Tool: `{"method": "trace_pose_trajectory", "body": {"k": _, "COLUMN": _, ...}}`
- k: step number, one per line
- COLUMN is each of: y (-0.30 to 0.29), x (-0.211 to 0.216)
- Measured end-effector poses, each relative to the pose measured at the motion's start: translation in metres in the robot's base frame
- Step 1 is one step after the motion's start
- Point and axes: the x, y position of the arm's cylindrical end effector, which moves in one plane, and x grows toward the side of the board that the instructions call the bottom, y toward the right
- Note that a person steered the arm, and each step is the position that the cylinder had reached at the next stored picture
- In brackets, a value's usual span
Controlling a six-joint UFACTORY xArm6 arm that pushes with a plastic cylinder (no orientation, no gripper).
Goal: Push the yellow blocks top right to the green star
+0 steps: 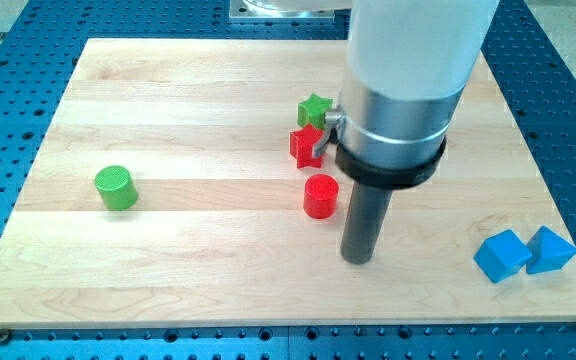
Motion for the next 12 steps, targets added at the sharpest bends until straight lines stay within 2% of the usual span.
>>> {"method": "trace_pose_trajectory", "body": {"k": 1, "y": 0.000, "x": -0.012}}
{"method": "trace_pose_trajectory", "body": {"k": 2, "y": -0.027, "x": -0.032}}
{"method": "trace_pose_trajectory", "body": {"k": 3, "y": -0.033, "x": -0.032}}
{"method": "trace_pose_trajectory", "body": {"k": 4, "y": -0.026, "x": -0.036}}
{"method": "trace_pose_trajectory", "body": {"k": 5, "y": 0.004, "x": -0.059}}
{"method": "trace_pose_trajectory", "body": {"k": 6, "y": 0.034, "x": -0.119}}
{"method": "trace_pose_trajectory", "body": {"k": 7, "y": 0.028, "x": -0.162}}
{"method": "trace_pose_trajectory", "body": {"k": 8, "y": 0.024, "x": -0.185}}
{"method": "trace_pose_trajectory", "body": {"k": 12, "y": -0.009, "x": -0.185}}
